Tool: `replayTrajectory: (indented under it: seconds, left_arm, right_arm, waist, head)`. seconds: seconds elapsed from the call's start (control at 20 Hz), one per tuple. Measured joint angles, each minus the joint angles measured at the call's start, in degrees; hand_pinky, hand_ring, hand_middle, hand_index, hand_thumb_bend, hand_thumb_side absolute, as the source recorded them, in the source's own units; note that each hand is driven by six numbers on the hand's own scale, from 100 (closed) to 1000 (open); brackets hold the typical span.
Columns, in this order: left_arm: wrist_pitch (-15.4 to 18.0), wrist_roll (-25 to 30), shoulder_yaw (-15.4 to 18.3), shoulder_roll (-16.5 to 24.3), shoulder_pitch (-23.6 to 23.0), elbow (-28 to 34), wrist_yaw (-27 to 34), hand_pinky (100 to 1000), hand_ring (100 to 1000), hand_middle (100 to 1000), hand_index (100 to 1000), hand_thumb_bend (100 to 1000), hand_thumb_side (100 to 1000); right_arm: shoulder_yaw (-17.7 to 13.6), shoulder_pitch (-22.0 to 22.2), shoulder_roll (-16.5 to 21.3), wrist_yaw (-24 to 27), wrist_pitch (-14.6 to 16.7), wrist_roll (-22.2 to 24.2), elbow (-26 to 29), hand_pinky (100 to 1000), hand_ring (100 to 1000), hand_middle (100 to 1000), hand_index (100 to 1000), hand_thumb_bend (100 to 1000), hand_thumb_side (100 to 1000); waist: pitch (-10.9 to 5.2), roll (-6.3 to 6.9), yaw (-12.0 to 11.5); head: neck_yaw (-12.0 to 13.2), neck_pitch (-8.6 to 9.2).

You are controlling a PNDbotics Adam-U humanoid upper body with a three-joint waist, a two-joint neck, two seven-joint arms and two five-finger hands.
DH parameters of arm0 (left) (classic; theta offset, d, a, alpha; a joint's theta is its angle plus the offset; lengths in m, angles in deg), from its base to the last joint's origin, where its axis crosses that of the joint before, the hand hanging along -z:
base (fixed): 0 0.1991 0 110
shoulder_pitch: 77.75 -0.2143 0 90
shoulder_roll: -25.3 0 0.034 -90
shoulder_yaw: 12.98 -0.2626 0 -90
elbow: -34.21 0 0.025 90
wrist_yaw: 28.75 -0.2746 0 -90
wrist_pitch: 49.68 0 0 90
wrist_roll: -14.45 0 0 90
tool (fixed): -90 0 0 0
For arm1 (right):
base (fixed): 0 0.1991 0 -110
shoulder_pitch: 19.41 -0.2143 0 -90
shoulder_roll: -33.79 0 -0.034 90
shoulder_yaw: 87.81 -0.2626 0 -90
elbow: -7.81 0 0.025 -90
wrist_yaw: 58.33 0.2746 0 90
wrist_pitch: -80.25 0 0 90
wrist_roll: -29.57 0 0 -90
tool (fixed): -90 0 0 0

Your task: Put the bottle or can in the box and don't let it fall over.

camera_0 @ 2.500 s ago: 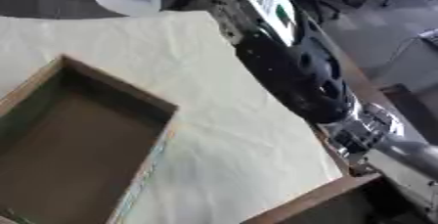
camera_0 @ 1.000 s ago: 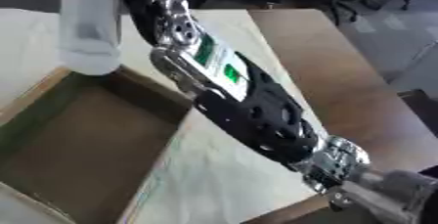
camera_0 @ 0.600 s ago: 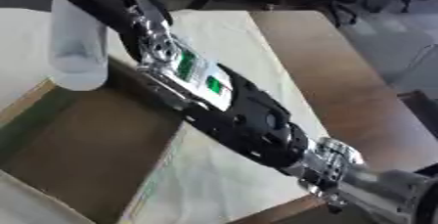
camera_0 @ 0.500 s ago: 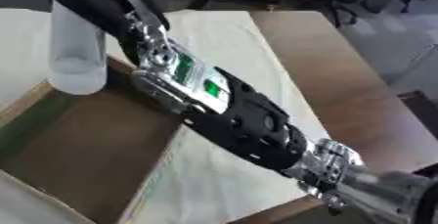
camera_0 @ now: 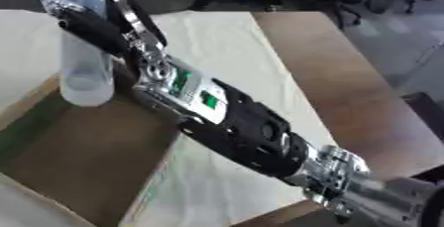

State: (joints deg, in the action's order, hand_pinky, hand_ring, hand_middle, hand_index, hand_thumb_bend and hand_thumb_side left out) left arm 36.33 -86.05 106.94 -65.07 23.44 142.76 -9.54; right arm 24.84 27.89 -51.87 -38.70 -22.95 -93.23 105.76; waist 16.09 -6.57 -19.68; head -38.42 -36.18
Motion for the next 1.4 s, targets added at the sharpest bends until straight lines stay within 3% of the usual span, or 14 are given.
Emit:
replayTrajectory:
  seconds: [0.05, 0.1, 0.15, 0.35, 0.8, 1.4]
  left_arm:
    - [0.02, -0.08, 0.01, 0.0, 0.0, 0.05, 0.0, 1000, 1000, 1000, 714, 218, 663]
    - [0.02, -0.15, 0.02, 0.0, -0.01, 0.07, 0.0, 1000, 1000, 1000, 714, 218, 663]
    - [0.0, -0.23, 0.04, 0.0, -0.02, 0.1, 0.0, 1000, 1000, 1000, 714, 218, 663]
    - [0.02, -0.41, 0.15, 0.01, -0.06, 0.24, 0.03, 1000, 1000, 1000, 713, 219, 661]
    - [-0.07, -0.68, 0.32, 0.02, -0.09, 0.58, 0.4, 1000, 1000, 1000, 713, 222, 658]
    - [-0.15, -0.75, 0.32, 0.11, -0.83, 0.62, 0.41, 1000, 1000, 1000, 713, 225, 652]
  right_arm:
    - [0.15, 0.16, -0.02, -0.7, 0.18, 0.45, -0.44, 1000, 1000, 997, 729, 100, 474]
    - [0.36, 0.29, -0.05, -1.46, 0.36, 1.14, -0.82, 1000, 1000, 1000, 758, 100, 491]
    - [0.52, 0.42, -0.12, -2.34, 0.49, 2.02, -1.17, 1000, 1000, 1000, 852, 100, 523]
    - [1.08, 0.92, -0.49, -6.57, -0.05, 6.82, -2.75, 1000, 1000, 1000, 929, 100, 533]
    - [0.41, 1.4, -0.93, -9.71, -1.16, 9.74, -3.26, 1000, 1000, 1000, 939, 100, 535]
    - [-2.21, 1.99, 1.05, -5.33, -4.83, 8.9, 4.74, 1000, 1000, 1000, 945, 100, 534]
  waist:
    - [0.0, 0.0, 0.03]
    - [0.0, 0.0, 0.06]
    - [-0.01, 0.0, 0.08]
    - [-0.2, 0.02, 0.19]
    - [-0.57, 0.13, 0.52]
    - [-2.04, 0.61, 2.32]
  head:
    - [0.0, 0.0]
    - [0.0, 0.0]
    - [0.0, 0.0]
    - [0.33, -0.01]
    - [2.56, -0.02]
    - [2.78, -1.09]
